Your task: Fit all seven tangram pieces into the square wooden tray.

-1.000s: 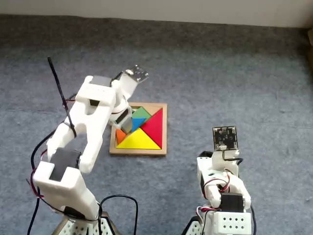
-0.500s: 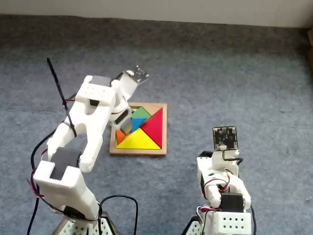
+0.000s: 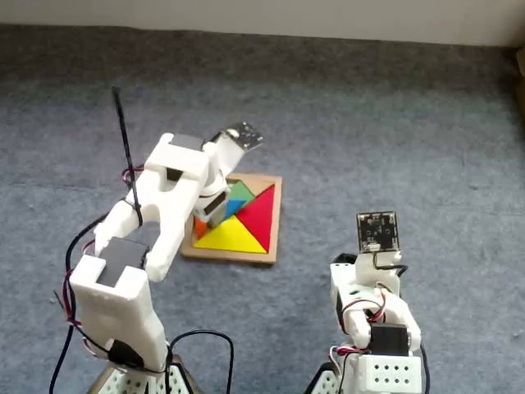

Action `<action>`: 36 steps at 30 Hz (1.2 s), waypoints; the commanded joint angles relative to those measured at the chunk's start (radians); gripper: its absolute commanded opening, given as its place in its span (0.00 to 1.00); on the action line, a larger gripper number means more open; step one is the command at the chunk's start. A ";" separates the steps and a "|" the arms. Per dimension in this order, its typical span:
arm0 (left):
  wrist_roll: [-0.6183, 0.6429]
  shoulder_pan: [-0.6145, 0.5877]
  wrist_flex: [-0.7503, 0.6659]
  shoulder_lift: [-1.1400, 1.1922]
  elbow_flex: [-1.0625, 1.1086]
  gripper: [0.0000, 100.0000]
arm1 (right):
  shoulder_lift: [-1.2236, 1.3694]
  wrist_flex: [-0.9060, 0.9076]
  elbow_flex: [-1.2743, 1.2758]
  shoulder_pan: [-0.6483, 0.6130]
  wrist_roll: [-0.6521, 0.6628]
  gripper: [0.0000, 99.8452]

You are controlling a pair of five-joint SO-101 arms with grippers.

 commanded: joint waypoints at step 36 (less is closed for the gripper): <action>-0.008 -0.147 0.361 -0.068 -0.357 0.04 | -0.015 -0.002 0.147 0.013 -0.006 0.01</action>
